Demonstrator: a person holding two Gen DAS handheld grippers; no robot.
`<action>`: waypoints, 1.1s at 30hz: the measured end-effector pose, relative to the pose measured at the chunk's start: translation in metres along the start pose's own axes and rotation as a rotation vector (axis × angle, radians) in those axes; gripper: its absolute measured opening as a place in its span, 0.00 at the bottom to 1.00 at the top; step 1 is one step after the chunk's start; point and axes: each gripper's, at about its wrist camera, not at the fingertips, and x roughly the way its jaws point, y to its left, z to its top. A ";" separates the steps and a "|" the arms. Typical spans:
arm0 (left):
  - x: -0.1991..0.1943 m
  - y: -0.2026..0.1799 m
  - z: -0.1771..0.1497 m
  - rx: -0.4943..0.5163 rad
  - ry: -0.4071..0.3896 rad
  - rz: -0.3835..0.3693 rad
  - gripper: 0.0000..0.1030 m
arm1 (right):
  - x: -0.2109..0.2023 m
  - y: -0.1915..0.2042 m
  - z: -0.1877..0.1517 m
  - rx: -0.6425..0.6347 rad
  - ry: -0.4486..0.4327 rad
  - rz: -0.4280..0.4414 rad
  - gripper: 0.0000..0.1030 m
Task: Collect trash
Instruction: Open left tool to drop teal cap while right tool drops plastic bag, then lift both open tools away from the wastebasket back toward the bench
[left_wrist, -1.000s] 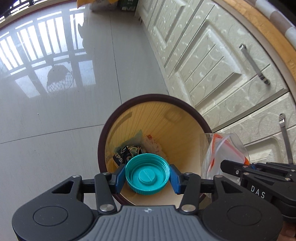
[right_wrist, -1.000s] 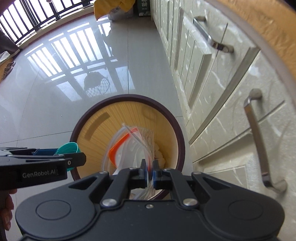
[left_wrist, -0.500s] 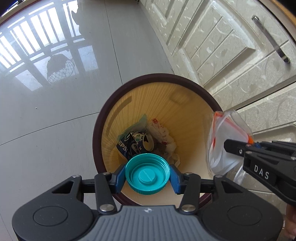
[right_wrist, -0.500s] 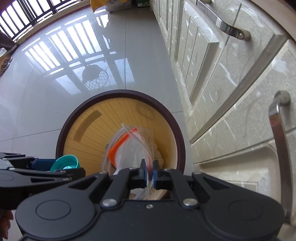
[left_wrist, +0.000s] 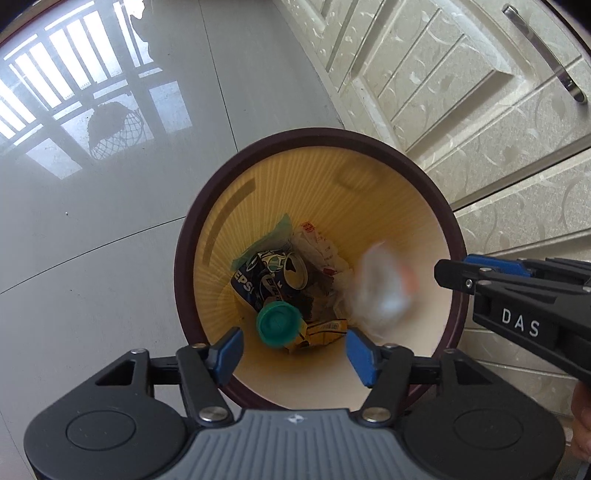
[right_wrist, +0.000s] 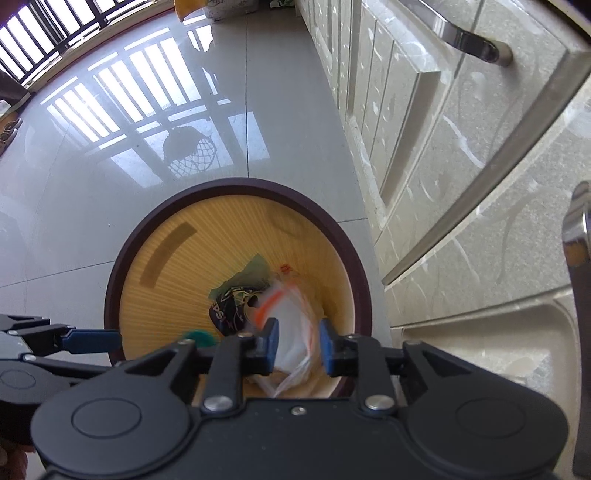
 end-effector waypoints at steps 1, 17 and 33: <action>-0.001 0.000 0.000 0.001 0.003 0.001 0.63 | -0.001 0.000 0.000 0.001 -0.001 -0.001 0.26; -0.018 0.003 -0.011 -0.008 -0.011 0.027 0.70 | -0.028 0.001 -0.013 -0.025 0.009 -0.015 0.36; -0.037 0.017 -0.025 -0.051 -0.040 0.043 0.86 | -0.050 -0.002 -0.033 -0.019 -0.006 -0.048 0.60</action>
